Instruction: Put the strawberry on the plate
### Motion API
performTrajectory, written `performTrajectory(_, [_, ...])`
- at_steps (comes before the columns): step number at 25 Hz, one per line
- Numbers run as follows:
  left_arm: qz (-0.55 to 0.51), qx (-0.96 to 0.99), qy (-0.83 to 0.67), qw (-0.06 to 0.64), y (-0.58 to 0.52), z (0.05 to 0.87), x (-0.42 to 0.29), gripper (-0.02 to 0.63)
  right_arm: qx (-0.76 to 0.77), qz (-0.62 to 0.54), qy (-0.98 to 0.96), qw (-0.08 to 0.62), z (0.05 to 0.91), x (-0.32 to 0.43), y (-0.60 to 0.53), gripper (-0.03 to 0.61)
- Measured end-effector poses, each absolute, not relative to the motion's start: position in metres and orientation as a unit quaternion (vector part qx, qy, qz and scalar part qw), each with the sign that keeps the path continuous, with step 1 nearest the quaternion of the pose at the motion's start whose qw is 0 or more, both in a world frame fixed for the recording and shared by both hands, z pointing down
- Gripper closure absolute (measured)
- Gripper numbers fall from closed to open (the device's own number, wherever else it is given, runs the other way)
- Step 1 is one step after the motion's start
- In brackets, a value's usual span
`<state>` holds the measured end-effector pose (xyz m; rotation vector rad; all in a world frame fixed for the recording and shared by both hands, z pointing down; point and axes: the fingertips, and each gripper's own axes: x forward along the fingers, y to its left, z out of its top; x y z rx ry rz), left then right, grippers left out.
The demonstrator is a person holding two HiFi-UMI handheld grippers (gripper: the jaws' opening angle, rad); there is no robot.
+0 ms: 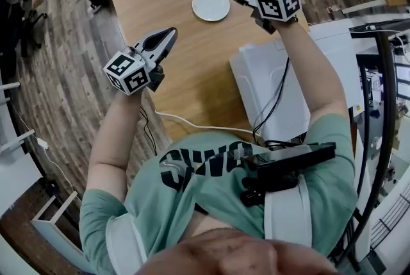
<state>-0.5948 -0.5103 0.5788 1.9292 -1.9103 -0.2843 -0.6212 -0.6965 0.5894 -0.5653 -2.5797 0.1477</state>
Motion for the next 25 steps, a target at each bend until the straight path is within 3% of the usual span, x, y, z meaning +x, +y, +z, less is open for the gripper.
performTrajectory(13, [-0.112,0.683,-0.685,0.225,-0.527,0.631,-0.646,0.611,-0.232,0.016,-0.908,0.347,0.667,-0.687,-0.697,0.439])
performTrajectory(25, [-0.133,0.682,-0.679,0.237,-0.538,0.666,-0.661,0.611,-0.250,-0.028,-0.865,0.434,0.752,-0.698,-0.695,0.439])
